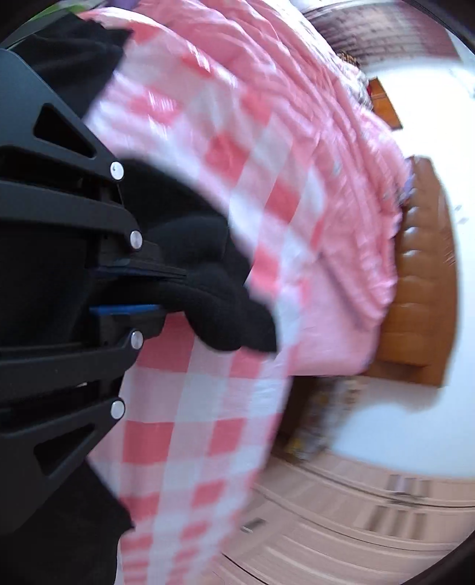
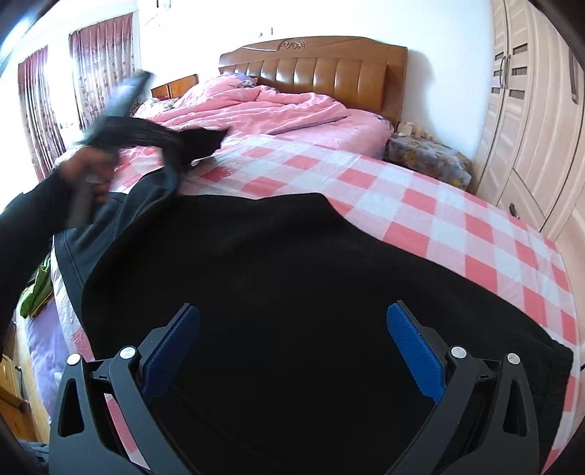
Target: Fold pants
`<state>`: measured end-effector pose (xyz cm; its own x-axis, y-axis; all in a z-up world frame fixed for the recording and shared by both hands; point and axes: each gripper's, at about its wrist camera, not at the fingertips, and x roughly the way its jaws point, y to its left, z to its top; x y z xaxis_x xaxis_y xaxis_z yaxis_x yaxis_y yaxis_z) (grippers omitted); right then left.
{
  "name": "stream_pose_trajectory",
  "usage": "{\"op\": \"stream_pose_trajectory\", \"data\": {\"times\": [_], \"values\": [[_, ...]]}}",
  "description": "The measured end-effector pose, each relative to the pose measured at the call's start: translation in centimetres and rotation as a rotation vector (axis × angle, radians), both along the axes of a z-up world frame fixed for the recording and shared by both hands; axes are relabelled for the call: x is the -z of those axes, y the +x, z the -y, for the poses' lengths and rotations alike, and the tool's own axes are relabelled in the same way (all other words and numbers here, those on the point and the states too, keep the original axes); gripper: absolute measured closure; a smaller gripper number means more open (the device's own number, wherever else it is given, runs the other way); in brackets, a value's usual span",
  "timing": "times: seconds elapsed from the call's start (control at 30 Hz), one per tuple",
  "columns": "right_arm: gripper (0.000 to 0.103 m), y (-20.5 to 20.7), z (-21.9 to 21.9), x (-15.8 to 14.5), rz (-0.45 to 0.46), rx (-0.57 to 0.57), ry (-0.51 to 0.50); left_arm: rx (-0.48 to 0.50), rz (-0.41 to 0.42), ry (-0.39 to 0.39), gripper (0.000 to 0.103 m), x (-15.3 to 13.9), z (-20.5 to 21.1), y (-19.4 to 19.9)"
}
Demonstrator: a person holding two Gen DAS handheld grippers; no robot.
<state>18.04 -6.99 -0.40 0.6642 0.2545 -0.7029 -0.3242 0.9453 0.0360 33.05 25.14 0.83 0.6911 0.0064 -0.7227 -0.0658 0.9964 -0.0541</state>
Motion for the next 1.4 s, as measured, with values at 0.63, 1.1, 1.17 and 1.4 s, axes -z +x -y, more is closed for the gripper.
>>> {"op": "stream_pose_trajectory", "data": {"times": [0.63,1.1,1.17,1.4], "values": [[0.004,0.7,-4.5,2.8,-0.095,-0.028,0.006,-0.266,-0.02,-0.172,0.066,6.7,-22.1,-20.8],[0.004,1.5,-3.9,5.0,-0.153,0.004,0.029,-0.229,0.048,-0.499,0.066,6.9,-24.5,-21.1],[0.004,1.5,-3.9,5.0,-0.153,0.002,0.038,-0.239,0.001,-0.47,0.095,7.4,-24.2,-20.6],[0.004,1.7,-3.7,4.8,-0.157,0.005,0.05,-0.221,0.022,-0.544,0.092,5.5,-25.4,-22.0]]}}
